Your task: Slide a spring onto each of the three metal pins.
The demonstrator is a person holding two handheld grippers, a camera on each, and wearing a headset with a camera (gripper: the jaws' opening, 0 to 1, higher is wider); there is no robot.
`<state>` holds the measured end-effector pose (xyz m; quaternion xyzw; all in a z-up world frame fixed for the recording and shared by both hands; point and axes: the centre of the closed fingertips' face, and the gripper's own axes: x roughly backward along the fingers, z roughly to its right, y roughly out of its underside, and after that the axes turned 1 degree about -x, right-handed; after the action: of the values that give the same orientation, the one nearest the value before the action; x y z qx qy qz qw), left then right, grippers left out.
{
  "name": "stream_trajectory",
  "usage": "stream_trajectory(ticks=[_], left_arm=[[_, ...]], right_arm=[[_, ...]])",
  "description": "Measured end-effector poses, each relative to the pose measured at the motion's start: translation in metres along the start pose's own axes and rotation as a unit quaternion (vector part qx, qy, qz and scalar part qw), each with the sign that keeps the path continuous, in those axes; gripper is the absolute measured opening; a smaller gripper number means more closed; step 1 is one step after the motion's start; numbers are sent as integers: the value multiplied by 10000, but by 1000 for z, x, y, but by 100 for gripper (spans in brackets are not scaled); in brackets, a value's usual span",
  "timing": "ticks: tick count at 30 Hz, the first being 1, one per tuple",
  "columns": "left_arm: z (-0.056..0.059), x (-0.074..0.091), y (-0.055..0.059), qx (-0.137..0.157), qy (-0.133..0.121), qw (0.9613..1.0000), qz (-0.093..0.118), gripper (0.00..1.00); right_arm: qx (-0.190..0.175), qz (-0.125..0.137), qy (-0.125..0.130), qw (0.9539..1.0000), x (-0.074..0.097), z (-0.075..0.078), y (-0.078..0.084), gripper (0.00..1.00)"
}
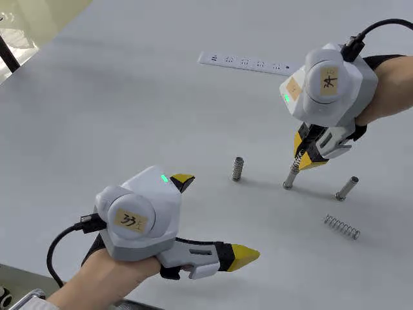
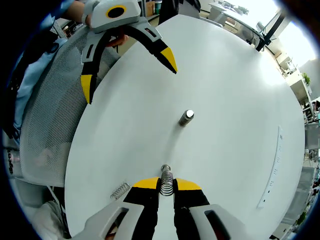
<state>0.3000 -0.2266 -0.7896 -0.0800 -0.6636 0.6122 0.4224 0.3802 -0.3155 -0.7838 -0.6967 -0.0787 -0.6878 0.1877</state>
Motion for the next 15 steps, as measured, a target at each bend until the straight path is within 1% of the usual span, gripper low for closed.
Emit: stream_trajectory(ticks=[7, 11, 15], left_arm=[[0, 0, 1, 31, -1, 10000, -16, 95], [-2, 1, 2, 51, -16, 10000, -13, 95], [-3, 1, 2, 62, -31, 10000, -9, 95]], right_arm=[[-32, -42, -99, 9999, -14, 5, 3, 7], [23, -148, -128, 9998, -22, 2, 5, 7], [33, -176, -149, 9997, -30, 2, 6, 7]])
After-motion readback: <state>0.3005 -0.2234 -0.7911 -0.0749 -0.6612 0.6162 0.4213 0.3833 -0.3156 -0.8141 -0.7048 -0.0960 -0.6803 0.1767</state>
